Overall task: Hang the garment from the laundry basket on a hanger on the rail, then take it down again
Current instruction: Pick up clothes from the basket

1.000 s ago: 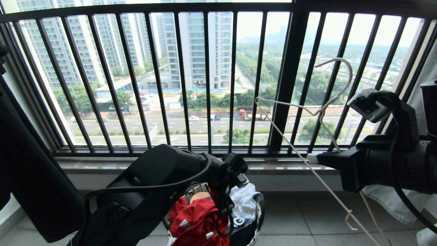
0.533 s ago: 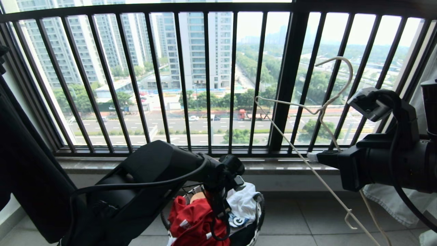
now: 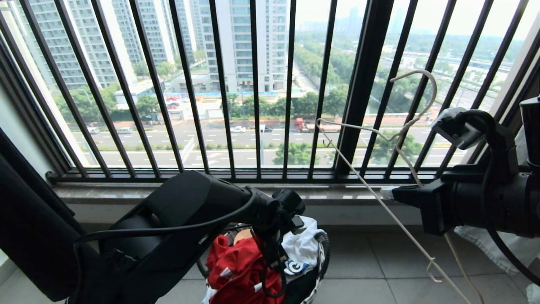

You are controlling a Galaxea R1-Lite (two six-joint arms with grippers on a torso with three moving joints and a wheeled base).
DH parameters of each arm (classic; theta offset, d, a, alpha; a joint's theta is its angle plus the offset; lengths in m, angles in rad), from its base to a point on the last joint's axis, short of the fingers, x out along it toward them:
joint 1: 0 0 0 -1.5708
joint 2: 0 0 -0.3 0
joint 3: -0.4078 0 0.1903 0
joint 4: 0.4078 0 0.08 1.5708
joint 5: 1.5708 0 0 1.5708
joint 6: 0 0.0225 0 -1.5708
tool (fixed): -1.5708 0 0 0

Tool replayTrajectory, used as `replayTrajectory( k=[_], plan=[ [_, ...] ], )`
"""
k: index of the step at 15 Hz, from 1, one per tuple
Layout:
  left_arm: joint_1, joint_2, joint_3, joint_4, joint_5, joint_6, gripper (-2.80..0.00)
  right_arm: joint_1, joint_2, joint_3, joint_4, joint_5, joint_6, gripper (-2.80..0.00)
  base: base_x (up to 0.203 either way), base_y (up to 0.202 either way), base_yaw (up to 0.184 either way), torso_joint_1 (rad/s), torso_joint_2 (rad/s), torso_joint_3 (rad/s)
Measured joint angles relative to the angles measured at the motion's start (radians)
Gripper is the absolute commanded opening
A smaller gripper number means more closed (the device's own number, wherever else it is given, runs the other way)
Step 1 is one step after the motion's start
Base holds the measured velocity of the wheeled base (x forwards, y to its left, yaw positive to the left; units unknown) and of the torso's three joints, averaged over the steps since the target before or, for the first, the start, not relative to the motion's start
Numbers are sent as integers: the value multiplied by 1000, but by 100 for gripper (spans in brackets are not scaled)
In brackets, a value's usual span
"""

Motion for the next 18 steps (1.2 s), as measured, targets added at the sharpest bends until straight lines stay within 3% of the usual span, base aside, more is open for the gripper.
replayTrajectory(
  k=[4, 15, 18],
  plan=[
    [-32, -31, 9, 5, 7, -10, 0, 0, 0, 0, 0, 0, 0, -280, 0, 0, 0, 2, 2, -197],
    [-43, -68, 1, 1, 113, -9, 0, 0, 3, 0, 0, 0, 0, -280, 0, 0, 0, 2, 1, -192],
    [-38, -63, -11, -5, 104, -13, 0, 0, 5, 0, 0, 0, 0, -280, 0, 0, 0, 3, 4, -38]
  ],
)
